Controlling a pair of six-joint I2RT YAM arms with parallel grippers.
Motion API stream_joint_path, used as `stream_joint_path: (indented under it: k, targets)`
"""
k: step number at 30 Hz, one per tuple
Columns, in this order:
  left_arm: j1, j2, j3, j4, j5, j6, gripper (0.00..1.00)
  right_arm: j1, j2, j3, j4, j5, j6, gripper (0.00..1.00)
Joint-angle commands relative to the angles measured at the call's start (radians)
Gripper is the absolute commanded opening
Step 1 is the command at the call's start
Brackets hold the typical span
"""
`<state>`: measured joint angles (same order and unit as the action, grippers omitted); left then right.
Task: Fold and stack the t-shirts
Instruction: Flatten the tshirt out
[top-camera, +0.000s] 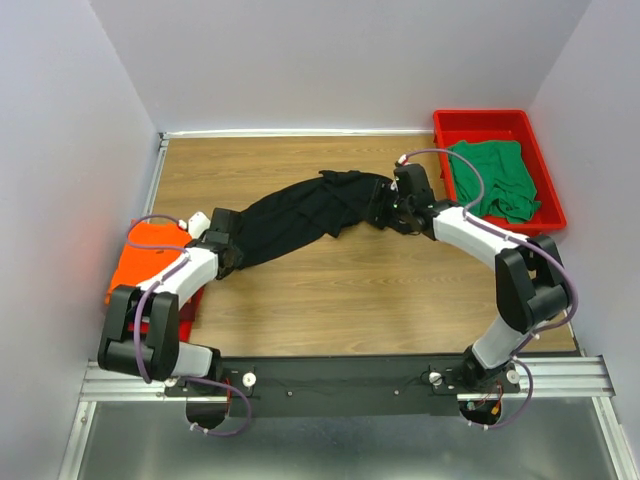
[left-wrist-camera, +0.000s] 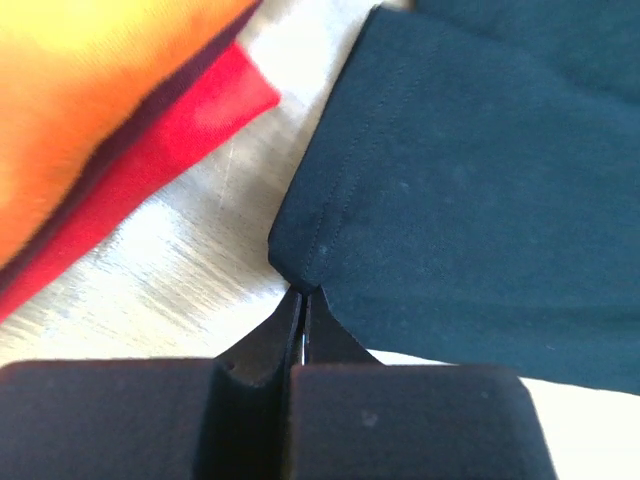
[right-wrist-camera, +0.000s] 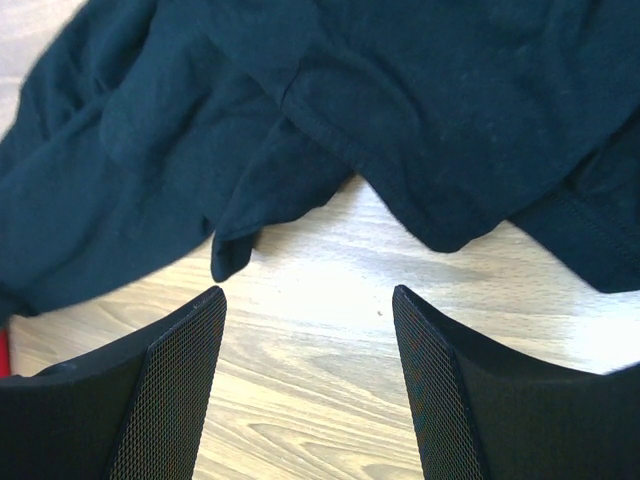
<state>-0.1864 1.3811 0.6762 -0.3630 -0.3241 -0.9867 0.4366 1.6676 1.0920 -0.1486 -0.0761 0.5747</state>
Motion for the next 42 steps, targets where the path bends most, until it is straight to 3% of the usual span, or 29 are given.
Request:
stream_joint_path:
  k: [1,6,14,26,29,30,33,36,42]
  targets:
    - [0.008,-0.095,0.065,-0.062,-0.085,0.028,0.0,0.045,0.035,0.032,0.018,-0.018,-0.016,0.75]
    - [0.015,-0.191,0.103,-0.088,-0.089,0.063,0.0,0.105,0.086,0.088,0.018,0.019,-0.001,0.75]
    - [0.019,-0.218,0.118,-0.073,-0.073,0.103,0.0,0.195,0.227,0.187,0.017,0.072,0.048,0.75]
    - [0.022,-0.225,0.097,-0.03,-0.035,0.132,0.0,0.215,0.27,0.15,0.018,0.193,0.111,0.69]
    - [0.024,-0.225,0.092,-0.019,-0.029,0.135,0.0,0.214,0.316,0.193,0.017,0.214,0.109,0.5]
    - [0.024,-0.223,0.094,-0.016,-0.026,0.138,0.0,0.214,0.32,0.201,0.017,0.217,0.105,0.35]
    - [0.027,-0.215,0.108,-0.016,-0.021,0.155,0.0,0.212,0.29,0.223,0.014,0.251,0.087,0.12]
    - [0.042,-0.211,0.132,-0.01,-0.017,0.178,0.0,0.188,0.198,0.239,-0.008,0.279,0.067,0.0]
    - [0.097,-0.194,0.212,0.015,0.043,0.23,0.0,0.074,-0.043,0.259,-0.068,0.314,0.042,0.0]
